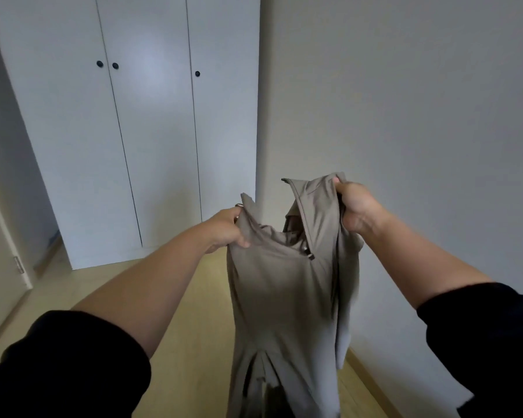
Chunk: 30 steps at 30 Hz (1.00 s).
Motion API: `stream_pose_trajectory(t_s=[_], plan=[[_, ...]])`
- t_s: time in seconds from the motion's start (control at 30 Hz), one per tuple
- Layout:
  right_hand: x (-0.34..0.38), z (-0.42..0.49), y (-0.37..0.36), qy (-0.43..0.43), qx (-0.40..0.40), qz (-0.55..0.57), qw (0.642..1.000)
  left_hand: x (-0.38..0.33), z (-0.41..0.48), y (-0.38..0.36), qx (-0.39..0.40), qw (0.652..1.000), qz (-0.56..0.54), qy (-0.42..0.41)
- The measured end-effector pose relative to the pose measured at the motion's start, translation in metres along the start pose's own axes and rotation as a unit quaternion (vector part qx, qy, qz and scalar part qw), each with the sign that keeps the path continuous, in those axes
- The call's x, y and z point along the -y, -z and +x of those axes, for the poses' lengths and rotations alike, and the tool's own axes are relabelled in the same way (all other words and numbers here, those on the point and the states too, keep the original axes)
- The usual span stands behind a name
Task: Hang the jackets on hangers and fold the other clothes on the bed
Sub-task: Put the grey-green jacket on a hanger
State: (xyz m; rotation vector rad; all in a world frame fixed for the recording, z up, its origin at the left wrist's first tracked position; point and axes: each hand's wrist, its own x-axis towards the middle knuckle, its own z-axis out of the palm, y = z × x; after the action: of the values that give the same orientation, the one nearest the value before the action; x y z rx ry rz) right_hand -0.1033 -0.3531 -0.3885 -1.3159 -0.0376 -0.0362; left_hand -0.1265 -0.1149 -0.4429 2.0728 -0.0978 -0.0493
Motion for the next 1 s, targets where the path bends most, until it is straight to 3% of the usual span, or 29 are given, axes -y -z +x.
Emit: stream_pose_trajectory(t_s=[0.07,0.13,0.2,0.27,0.33,0.4,0.47,0.53,0.6,0.67,0.8,0.93,1.0], plan=[[0.003,0.001,0.0,0.015,0.003,0.018,1.0,0.004,0.002,-0.007,-0.121,0.977,0.153,-0.093],[0.008,0.002,0.003,0.03,-0.004,0.026,0.999,0.005,-0.002,-0.014,-0.292,0.914,0.169,-0.227],[0.014,0.002,0.008,0.044,0.001,0.043,0.998,0.003,-0.006,-0.02,-0.37,0.846,0.186,-0.335],[0.022,0.001,0.013,0.059,0.008,0.055,0.997,0.008,-0.007,-0.026,-0.286,0.803,0.325,-0.411],[0.026,0.001,0.016,0.06,0.013,0.05,0.997,0.016,-0.004,-0.032,-0.123,0.784,0.474,-0.382],[0.025,0.001,0.016,0.053,0.02,0.033,0.998,0.022,-0.003,-0.036,0.023,0.844,0.476,-0.247],[0.021,0.001,0.014,0.044,0.031,0.028,0.998,0.022,-0.003,-0.042,0.143,0.911,0.367,-0.12],[0.017,0.0,0.011,0.032,0.049,0.038,0.998,0.021,-0.003,-0.047,0.155,0.96,0.232,-0.036],[0.015,0.0,0.009,0.022,0.064,0.057,0.996,0.022,-0.003,-0.053,0.101,0.988,0.119,0.021],[0.014,0.001,0.007,0.015,0.074,0.075,0.994,0.027,0.0,-0.059,0.057,0.994,0.092,0.027],[0.017,0.001,0.003,-0.006,0.117,0.113,0.987,0.033,0.004,-0.074,0.075,0.997,0.027,-0.002],[0.02,0.0,-0.001,-0.028,0.123,0.149,0.981,0.03,0.007,-0.099,-0.009,0.989,0.109,-0.097],[0.022,-0.001,-0.003,-0.031,0.126,0.167,0.977,0.027,0.01,-0.105,-0.056,0.988,0.107,-0.1]])
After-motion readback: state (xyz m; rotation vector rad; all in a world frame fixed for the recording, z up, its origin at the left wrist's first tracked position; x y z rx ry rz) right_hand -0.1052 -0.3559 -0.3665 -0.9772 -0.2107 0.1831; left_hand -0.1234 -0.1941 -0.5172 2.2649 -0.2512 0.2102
